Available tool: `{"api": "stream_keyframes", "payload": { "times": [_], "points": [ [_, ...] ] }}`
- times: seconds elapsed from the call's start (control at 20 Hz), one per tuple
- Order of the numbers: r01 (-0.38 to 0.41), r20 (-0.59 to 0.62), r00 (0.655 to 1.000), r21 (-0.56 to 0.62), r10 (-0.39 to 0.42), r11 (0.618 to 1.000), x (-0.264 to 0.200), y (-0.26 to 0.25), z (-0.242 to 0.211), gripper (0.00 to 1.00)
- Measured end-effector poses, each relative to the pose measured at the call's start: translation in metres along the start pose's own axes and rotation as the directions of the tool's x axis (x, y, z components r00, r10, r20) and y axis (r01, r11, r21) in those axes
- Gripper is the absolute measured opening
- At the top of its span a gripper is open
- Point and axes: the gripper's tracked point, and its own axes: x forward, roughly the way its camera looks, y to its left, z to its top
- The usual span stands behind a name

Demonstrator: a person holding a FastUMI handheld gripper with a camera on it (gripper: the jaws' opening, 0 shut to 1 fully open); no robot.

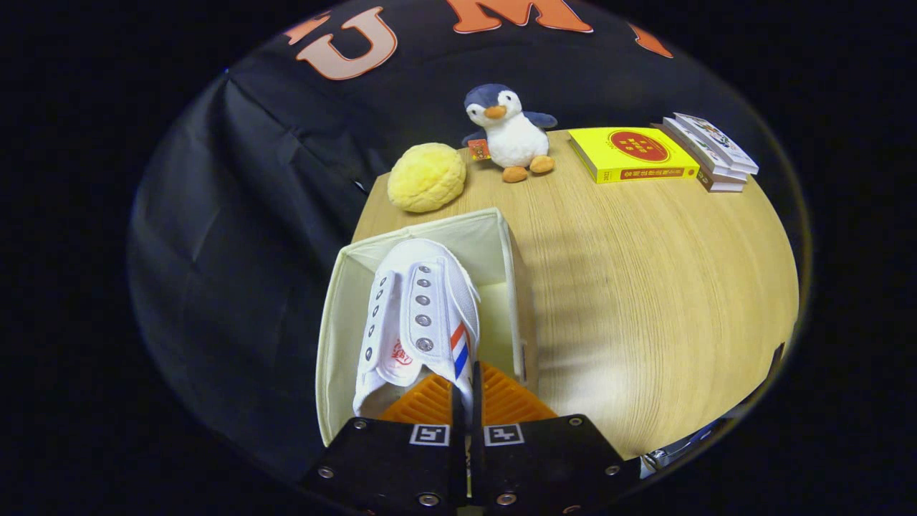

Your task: Open the storage box then place both shoes into the box .Put the left shoe in first, then the right shoe, with the right side of both shoes facing outward in a uniform manner.

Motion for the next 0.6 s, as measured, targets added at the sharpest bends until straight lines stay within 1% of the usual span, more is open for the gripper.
{"api": "stream_keyframes", "payload": {
  "times": [0.15, 0.35, 0.45, 0.5, 0.6],
  "points": [
    [0.054, 0.001, 0.999, 0.003, -0.054, 0.999, 0.003, -0.001, -0.001, 0.03],
    [0.098, -0.036, 0.995, 0.0, -0.098, 0.995, 0.008, -0.003, -0.015, 0.03],
    [0.095, -0.05, 0.994, 0.006, -0.094, 0.995, 0.014, -0.001, -0.017, 0.03],
    [0.079, -0.064, 0.995, 0.001, -0.079, 0.997, 0.019, 0.002, -0.019, 0.03],
    [0.055, -0.063, 0.997, -0.005, -0.055, 0.998, 0.019, 0.007, -0.02, 0.13]
  ]
}}
